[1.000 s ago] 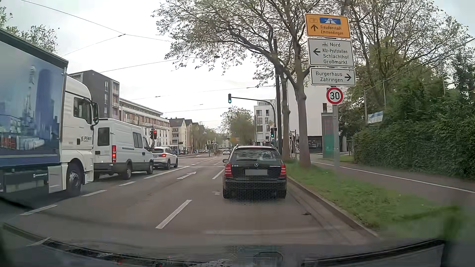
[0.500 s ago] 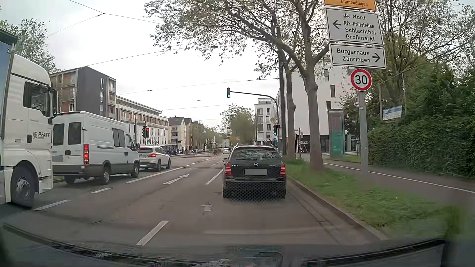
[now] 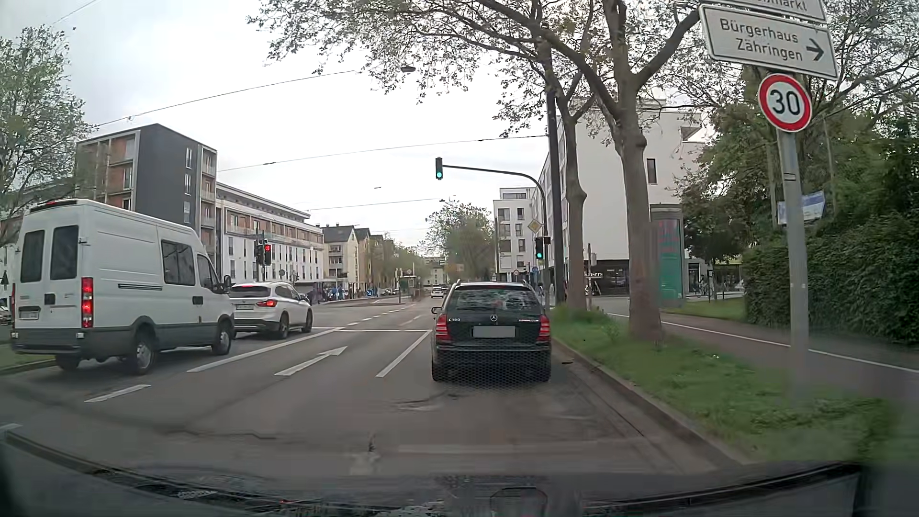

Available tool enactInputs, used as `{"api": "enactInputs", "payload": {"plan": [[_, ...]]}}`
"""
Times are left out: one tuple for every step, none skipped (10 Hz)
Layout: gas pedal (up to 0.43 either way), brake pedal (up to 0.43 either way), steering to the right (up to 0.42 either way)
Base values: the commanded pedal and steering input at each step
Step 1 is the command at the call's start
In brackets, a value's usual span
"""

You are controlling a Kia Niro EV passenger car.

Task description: Follow the waypoints while adhering to traffic rules and regulations

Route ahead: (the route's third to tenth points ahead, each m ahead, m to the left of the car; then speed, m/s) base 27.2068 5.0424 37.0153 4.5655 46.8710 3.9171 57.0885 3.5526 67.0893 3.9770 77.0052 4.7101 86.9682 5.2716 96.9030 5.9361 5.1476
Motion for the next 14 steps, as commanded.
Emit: {"api": "enactInputs", "payload": {"plan": [[0.067, 0.0, -0.003], [0.067, 0.0, -0.003], [0.067, 0.0, -0.003], [0.067, 0.0, -0.003], [0.079, 0.0, -0.003], [0.079, 0.0, -0.003], [0.079, 0.0, -0.002], [0.079, 0.0, -0.002], [0.087, 0.0, -0.002], [0.098, 0.0, -0.002], [0.098, 0.0, -0.002], [0.098, 0.0, -0.002], [0.098, 0.0, -0.003], [0.098, 0.0, -0.004]]}}
